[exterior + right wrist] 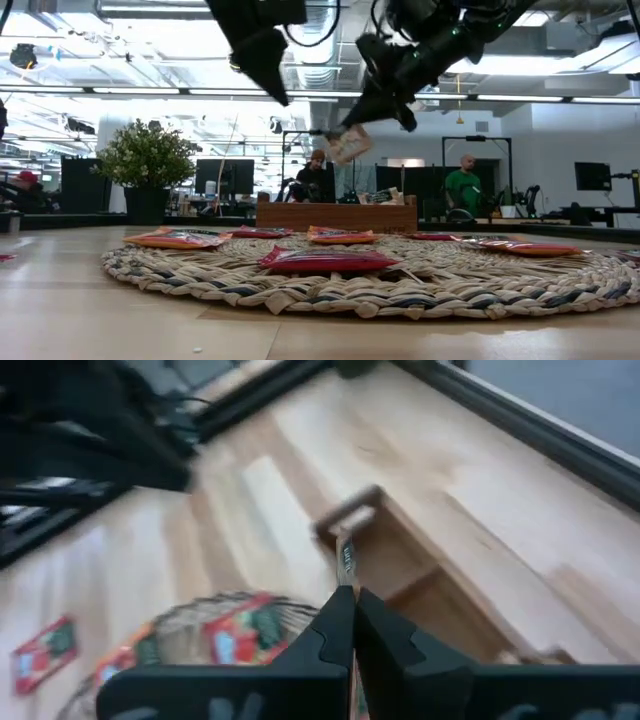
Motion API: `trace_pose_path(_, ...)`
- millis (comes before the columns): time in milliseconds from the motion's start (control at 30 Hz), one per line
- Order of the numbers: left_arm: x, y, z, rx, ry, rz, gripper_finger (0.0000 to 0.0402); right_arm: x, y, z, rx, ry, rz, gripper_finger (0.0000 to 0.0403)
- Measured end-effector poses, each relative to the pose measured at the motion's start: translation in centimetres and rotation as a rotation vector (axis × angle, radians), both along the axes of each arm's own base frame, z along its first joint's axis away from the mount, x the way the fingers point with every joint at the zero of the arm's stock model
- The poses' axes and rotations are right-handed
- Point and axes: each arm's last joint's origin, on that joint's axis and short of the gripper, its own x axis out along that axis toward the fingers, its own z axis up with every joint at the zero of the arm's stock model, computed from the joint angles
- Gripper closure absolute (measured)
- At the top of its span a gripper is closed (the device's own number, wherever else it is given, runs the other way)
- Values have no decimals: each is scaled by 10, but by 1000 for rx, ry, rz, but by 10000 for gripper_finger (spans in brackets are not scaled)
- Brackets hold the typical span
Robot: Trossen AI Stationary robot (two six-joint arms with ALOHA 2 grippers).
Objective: Pick & Place Tea
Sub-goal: Put the brown tea bag into the right section of the wooden organizer
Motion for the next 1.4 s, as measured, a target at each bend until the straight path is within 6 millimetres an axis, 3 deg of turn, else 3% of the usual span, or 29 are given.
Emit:
trace_pose_path(267, -19, 13, -30, -147, 83, 154, 401, -16, -19, -10, -2, 66, -74, 403)
trace_pose_path(500, -42, 16, -54, -194, 40, 244, 401, -25, -20, -22, -41, 43, -123, 403)
trace_pose_path(733, -77, 13, -46, -276, -177, 277, 401, -52, -14, -19, -134, -74, -218, 403)
trace_pose_path(900, -106, 11, -39, -319, -359, 260, 401, -67, -7, -32, -155, -176, -254, 403)
trace_pose_path(1100, -136, 8, -33, -362, -578, 227, 401, -67, -2, -56, -123, -211, -261, 403)
trace_pose_path(1400, -163, 7, -31, -413, -701, 253, 401, -56, -5, -78, -142, -150, -270, 403)
